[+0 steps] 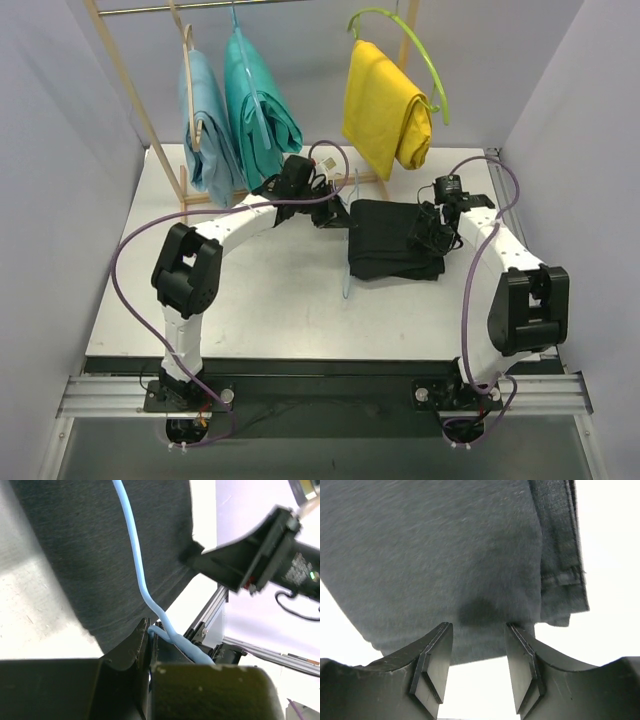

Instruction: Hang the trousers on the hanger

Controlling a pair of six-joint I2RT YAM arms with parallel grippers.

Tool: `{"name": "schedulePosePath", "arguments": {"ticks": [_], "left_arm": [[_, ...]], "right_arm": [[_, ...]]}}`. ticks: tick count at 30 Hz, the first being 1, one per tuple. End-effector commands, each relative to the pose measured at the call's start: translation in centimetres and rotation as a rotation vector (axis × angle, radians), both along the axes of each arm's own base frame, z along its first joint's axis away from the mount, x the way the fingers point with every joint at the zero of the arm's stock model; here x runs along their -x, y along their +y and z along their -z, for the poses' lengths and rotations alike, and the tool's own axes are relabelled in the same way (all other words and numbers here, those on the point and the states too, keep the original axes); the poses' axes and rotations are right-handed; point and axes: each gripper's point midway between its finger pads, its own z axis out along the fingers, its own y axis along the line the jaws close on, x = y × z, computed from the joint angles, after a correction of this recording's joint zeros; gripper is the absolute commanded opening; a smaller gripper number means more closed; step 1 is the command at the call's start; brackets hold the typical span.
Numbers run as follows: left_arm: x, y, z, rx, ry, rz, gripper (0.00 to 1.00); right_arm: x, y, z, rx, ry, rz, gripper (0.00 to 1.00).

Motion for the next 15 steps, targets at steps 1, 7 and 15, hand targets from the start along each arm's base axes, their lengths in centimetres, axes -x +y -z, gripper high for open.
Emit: {"name": "schedulePosePath", "arguments": {"ticks": [1,7,15], "left_arm": [[0.4,0.0,-7.2,0.097,-0.106,-0.005,0.0],[1.8,-1.0,-11.3,0.171,-0.118,-0.006,0.0],[2.4,-1.3,-16.0,0.22,-0.108,-0.1,0.0]], "right_arm": [[1.5,0.9,-6.1,0.049,-0.145,-0.055,0.46],[5.8,3.2,-11.3,0.007,-0.314,-0.064,0.47],[7.7,9.3,-15.7,-0.218,-0.484,-0.314,0.48]]}}
